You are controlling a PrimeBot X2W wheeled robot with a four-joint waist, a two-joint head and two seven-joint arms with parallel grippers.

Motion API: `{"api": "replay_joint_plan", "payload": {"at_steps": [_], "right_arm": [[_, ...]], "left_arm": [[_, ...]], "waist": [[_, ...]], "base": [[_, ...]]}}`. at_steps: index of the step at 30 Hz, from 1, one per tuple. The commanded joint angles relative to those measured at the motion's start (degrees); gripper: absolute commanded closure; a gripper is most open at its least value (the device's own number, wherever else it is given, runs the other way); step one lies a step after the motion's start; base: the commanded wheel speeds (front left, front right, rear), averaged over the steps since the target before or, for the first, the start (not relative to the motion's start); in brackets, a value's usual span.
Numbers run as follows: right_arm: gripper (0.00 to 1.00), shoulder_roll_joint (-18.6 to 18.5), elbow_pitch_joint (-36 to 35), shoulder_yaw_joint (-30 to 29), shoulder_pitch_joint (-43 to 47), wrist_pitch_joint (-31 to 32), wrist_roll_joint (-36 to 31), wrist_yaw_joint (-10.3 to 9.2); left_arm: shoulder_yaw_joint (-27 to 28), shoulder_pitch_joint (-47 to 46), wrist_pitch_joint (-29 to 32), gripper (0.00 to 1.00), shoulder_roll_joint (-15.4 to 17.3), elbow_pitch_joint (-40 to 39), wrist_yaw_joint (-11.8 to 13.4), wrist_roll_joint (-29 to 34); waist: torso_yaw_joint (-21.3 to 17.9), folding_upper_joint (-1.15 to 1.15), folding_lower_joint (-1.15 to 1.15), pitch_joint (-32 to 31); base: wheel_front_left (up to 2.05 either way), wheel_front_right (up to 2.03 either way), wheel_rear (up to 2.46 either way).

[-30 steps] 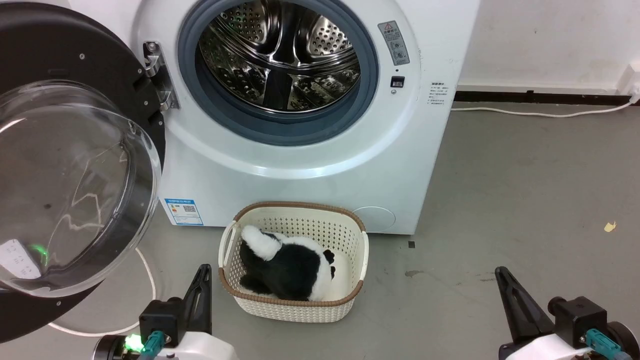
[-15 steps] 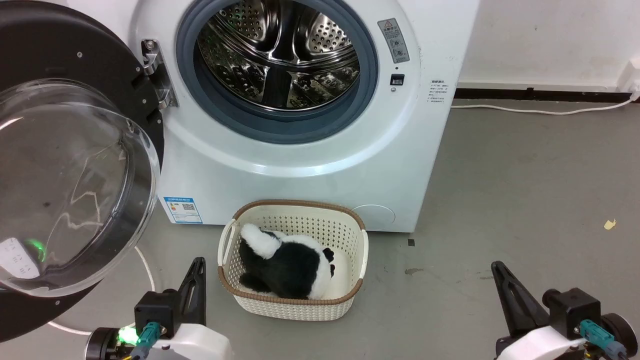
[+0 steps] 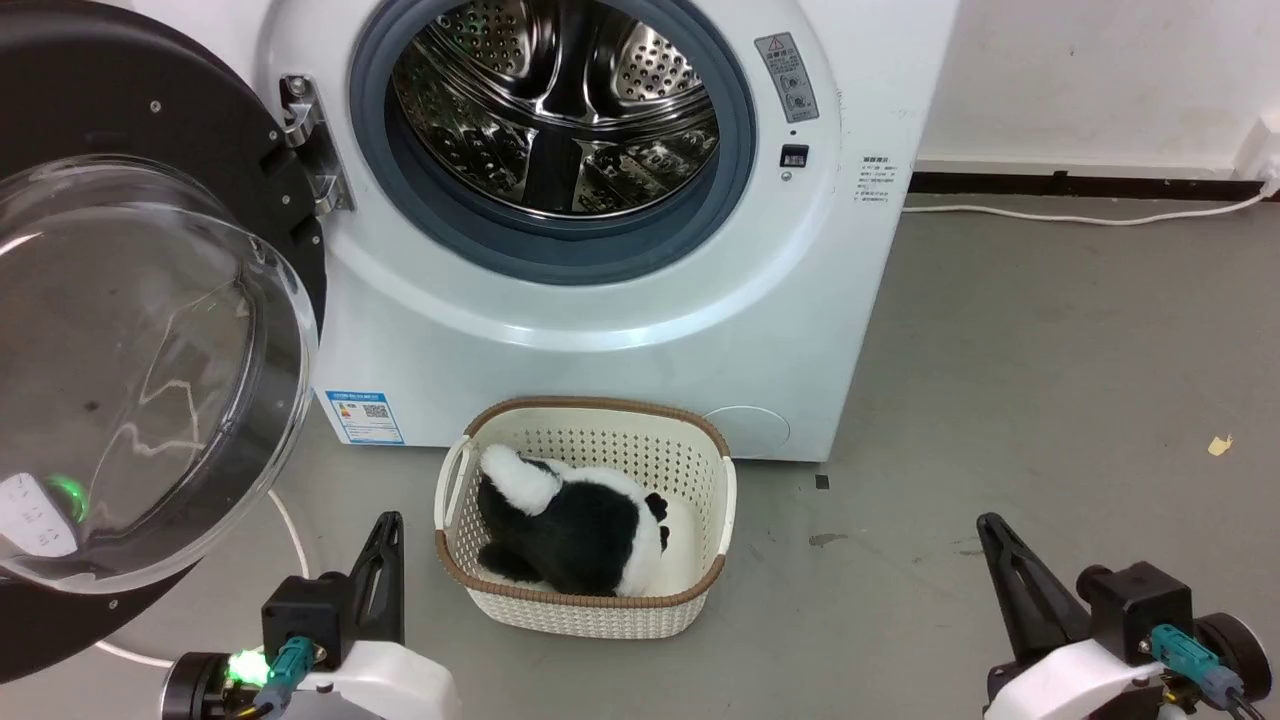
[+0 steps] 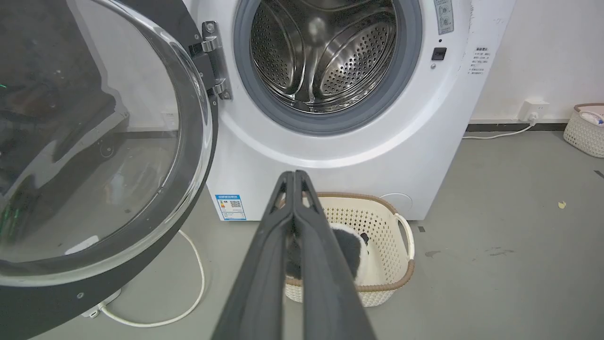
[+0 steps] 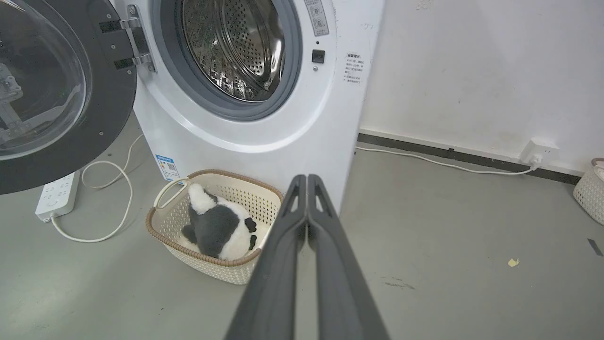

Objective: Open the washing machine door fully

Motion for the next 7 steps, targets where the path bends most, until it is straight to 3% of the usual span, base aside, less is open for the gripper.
{"api": "replay_joint_plan", "payload": {"at_steps": [1, 7], "right_arm": [[1.0, 0.3, -0.3, 0.2, -1.1, 0.3, -0.4, 0.05], [1.0, 0.3, -0.4, 0.3, -1.5, 0.9, -0.7, 0.05]], "left_arm": [[0.3, -0.8, 0.4, 1.0, -0.3, -0.4, -0.2, 0.6], [0.9, -1.0, 1.1, 1.0, -0.5, -0.7, -0.6, 1.2]], "waist": [[0.0, 0.0, -0.01, 0.0], [0.0, 0.0, -0.01, 0.2]], "base": [[0.0, 0.0, 0.0], [0.0, 0.0, 0.0]]}}
